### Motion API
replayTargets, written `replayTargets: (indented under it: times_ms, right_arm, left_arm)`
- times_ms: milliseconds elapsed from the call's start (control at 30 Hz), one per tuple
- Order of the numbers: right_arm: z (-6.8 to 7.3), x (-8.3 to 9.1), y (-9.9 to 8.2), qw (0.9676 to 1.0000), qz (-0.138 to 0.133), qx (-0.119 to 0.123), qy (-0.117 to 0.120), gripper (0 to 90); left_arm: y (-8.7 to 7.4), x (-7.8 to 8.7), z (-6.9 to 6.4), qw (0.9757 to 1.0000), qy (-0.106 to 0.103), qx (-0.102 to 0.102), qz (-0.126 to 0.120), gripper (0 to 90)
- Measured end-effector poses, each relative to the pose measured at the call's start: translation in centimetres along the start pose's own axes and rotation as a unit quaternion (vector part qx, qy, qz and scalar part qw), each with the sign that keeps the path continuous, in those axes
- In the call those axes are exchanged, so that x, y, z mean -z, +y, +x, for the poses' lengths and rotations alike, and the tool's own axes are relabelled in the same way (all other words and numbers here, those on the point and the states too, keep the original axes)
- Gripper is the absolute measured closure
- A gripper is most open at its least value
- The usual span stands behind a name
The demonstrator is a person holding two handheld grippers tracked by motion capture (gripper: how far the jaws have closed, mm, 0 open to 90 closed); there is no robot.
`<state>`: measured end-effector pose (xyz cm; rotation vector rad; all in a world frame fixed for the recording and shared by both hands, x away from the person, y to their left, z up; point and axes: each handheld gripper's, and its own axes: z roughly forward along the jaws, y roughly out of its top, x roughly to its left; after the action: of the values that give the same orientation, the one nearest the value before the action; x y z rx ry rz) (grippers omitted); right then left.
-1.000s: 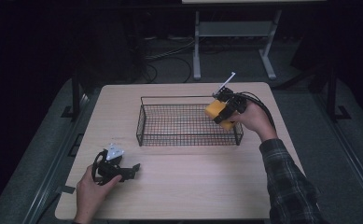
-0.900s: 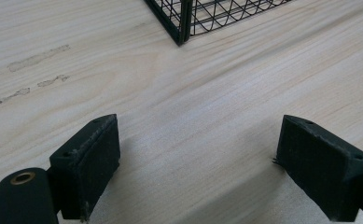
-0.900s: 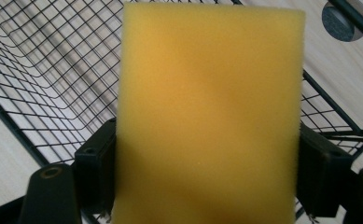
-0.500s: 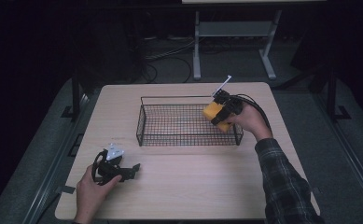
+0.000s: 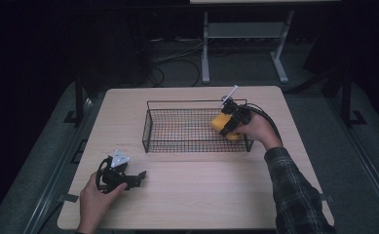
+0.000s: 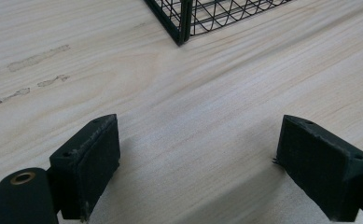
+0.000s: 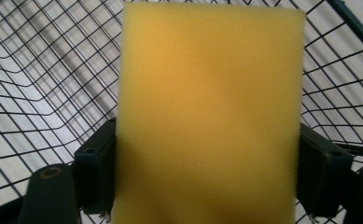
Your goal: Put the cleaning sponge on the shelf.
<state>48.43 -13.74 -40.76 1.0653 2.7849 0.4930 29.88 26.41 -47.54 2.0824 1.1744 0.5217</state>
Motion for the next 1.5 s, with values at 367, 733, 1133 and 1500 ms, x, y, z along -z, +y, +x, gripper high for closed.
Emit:
replayTargets:
  times_ms: [367,733,1133,1500]
  right_arm:
    - [0.1,-1.4,-0.7,0.9998,0.018,-0.005,-0.001,22.0]
    - [0.2,-1.6,-0.7,0.9997,0.022,-0.002,-0.002,21.2]
    - [0.2,-1.2,-0.7,0.9999,0.013,-0.005,-0.008,14.9]
    - [0.2,2.6,-1.3,0.9990,-0.039,-0.022,-0.001,9.1]
  left_arm:
    - [0.0,0.0,0.0,1.0000,0.000,0.000,0.000,12.6]
    - [0.0,0.0,0.0,1.0000,0.000,0.000,0.000,12.5]
    - [0.0,0.0,0.0,1.0000,0.000,0.000,0.000,12.5]
    - [0.0,0.0,0.0,1.0000,0.000,0.000,0.000,12.5]
